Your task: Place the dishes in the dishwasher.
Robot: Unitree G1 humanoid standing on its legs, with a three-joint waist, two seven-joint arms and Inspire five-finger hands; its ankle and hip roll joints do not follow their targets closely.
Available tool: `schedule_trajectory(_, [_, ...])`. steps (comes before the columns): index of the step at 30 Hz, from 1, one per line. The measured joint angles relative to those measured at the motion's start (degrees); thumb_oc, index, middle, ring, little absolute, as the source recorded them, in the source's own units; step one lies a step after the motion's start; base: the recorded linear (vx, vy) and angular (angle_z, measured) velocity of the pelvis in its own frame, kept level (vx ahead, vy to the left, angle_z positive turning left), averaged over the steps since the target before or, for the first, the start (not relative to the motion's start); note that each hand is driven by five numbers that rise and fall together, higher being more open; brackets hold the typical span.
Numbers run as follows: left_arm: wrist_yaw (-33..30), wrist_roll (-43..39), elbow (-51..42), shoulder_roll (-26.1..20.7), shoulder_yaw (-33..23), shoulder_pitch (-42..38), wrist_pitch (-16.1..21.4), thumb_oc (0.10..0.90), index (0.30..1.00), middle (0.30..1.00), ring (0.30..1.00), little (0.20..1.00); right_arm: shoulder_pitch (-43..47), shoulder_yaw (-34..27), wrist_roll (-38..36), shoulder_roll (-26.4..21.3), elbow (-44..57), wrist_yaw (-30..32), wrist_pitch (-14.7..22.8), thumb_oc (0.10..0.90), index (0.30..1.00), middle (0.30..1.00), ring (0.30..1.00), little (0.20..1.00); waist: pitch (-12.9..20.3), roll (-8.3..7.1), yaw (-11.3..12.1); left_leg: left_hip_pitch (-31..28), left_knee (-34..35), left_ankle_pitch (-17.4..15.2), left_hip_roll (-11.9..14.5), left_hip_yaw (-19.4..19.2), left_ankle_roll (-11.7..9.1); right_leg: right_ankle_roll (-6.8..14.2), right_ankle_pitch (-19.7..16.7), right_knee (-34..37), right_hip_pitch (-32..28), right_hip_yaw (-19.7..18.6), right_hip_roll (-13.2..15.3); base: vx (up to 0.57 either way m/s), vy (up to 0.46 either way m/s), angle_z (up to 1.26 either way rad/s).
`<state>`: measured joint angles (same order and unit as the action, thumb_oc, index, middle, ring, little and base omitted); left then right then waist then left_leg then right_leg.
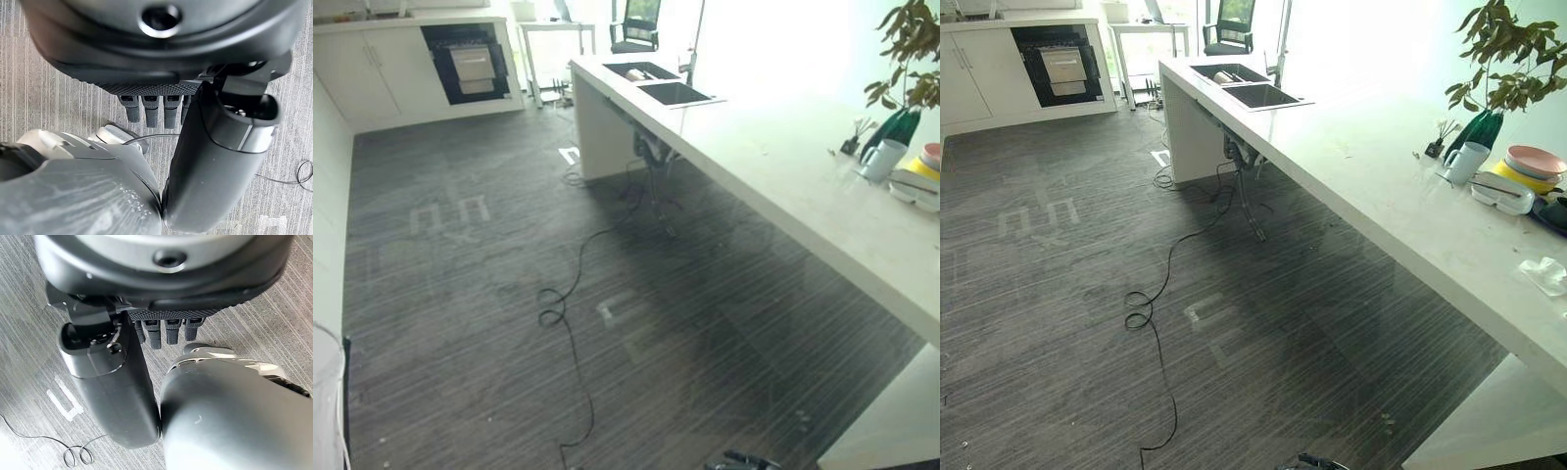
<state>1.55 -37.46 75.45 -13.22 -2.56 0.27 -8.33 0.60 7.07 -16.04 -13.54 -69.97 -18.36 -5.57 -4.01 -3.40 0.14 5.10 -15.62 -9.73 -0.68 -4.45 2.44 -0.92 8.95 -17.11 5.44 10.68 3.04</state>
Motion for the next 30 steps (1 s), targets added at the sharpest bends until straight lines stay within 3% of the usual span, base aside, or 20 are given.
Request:
schedule_trajectory(18, [0.21,-0.39,-0.15,0.16,0.11,0.4,0.58,0.8,0.9,0.9,0.9,0.9,0.04,-0.07,-1.07,-0.08,-0.27,-0.04,0.45,0.8,0.9,0.9,0.9,0.9,-0.56,1.33,0.0,-0.42,0.05,-0.09,-0.04,0.42,-0.16,0.01,0.17,0.05,-0.74,0.54,0.05,0.0,-0.009,0.01])
schedule_trajectory(21, [0.2,-0.44,-0.16,0.75,0.15,0.87,3.82,0.8,0.9,0.9,0.9,0.9,-0.02,-0.04,-2.31,-0.09,-0.06,-0.02,1.02,0.8,0.9,0.9,0.9,0.9,-0.62,1.51,0.0,-0.42,0.04,-0.07,-0.05,0.54,-0.19,0.03,0.19,0.05,-0.77,0.64,0.06,0.01,-0.052,0.02])
schedule_trajectory(22, [-0.07,-0.59,-1.16,1.26,0.14,1.18,6.5,0.8,0.9,0.9,0.9,0.9,-0.11,0.0,-2.9,-0.13,0.64,-0.01,1.82,0.8,0.9,0.9,0.9,0.9,-0.7,1.6,0.04,-0.4,0.04,0.01,-0.09,0.65,-0.29,0.04,0.2,0.05,-0.78,0.75,0.06,-0.02,-0.12,0.05])
schedule_trajectory(24, [-0.09,-4.51,-12.64,1.32,-0.12,3.67,11.91,0.8,0.9,0.9,0.9,0.9,-1.84,1.64,-4.48,-0.72,9.84,0.17,1.73,0.8,0.9,0.9,0.9,0.9,-2.28,1.61,0.19,-0.3,0.04,0.72,-0.15,1.24,-0.41,0.01,0.19,-0.21,-0.78,1.09,0.05,-0.02,-0.123,0.11])
schedule_trajectory(26, [0.23,-5.27,-18.6,1.42,-0.57,3.89,15.92,0.8,0.9,0.9,0.9,0.9,-3.53,1.83,-5.77,-0.55,16.56,0.03,4.16,0.8,0.9,0.9,0.9,0.9,-3.47,2.08,0.14,-0.24,0.07,0.81,-0.13,1.59,-0.82,-0.45,0.2,-0.17,-0.76,1.46,0.06,-0.02,-0.105,0.1])
schedule_trajectory(30, [0.0,-8.74,-24.26,2.24,-1.82,4.07,18.46,0.8,0.9,0.9,0.9,0.9,-5.79,1.98,-6.68,-0.74,26.15,0.43,5.49,0.8,0.9,0.9,0.9,0.9,-3.62,2.9,0.04,-0.25,0.14,0.84,0.03,1.87,-1.08,-0.66,0.68,-1.08,-0.52,1.55,-0.15,0.01,-0.107,0.02])
